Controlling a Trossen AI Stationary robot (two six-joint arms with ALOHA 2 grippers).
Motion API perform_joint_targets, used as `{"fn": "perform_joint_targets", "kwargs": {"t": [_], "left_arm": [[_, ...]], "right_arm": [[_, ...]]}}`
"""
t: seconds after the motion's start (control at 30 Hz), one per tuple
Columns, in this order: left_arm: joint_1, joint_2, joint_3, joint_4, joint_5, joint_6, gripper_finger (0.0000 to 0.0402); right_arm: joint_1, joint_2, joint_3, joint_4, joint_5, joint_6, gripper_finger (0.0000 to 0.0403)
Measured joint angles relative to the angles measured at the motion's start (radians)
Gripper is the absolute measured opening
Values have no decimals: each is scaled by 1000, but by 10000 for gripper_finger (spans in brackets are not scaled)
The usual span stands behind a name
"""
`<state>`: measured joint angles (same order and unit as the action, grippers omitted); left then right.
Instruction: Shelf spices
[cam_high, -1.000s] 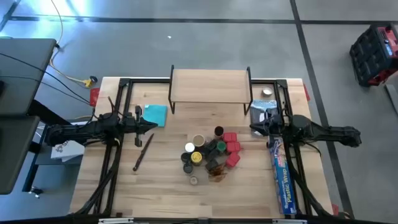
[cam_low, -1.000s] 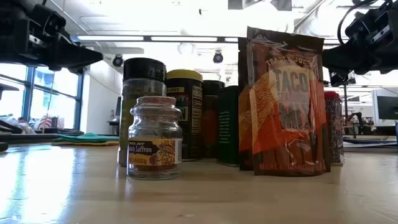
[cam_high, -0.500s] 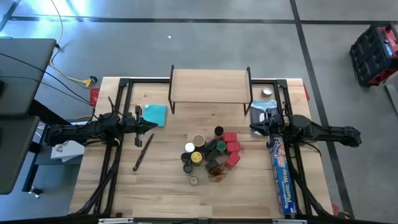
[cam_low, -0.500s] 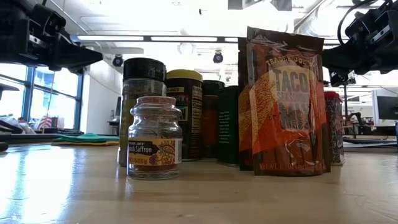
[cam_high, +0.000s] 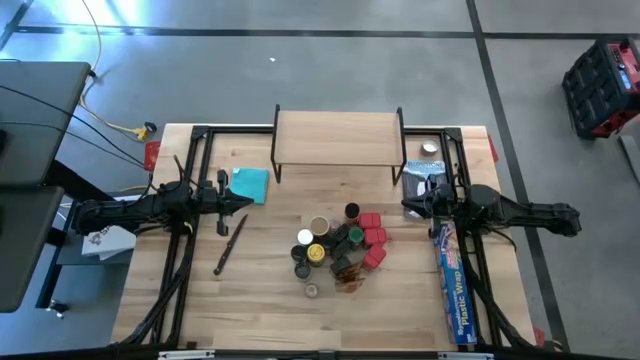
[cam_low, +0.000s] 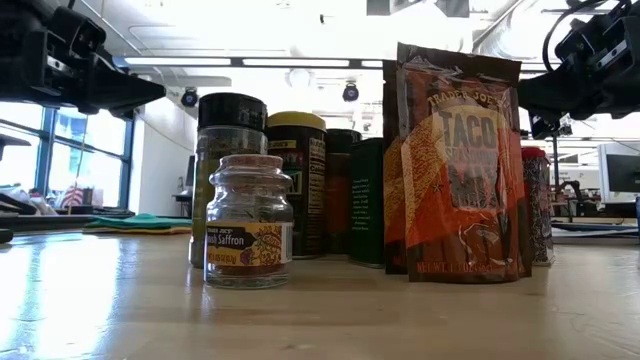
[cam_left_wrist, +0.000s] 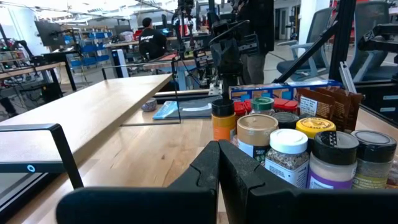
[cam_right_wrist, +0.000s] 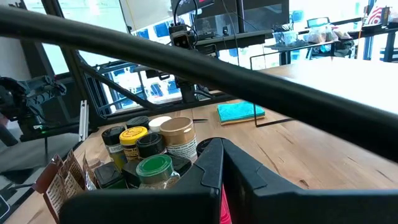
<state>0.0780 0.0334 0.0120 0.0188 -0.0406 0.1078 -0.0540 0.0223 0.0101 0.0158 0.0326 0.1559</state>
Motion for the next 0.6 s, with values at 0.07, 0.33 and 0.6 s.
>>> {"fn": "perform_joint_targets", "kwargs": {"t": [0.07,0.33,0.6], "left_arm": [[0,0,0,0,0,0,1],[0,0,0,0,0,0,1],[0,0,0,1,2,-2,1]], "right_arm": [[0,0,0,0,0,0,0],[0,0,0,0,0,0,0],[3,0,0,31,0,-27,0]]}}
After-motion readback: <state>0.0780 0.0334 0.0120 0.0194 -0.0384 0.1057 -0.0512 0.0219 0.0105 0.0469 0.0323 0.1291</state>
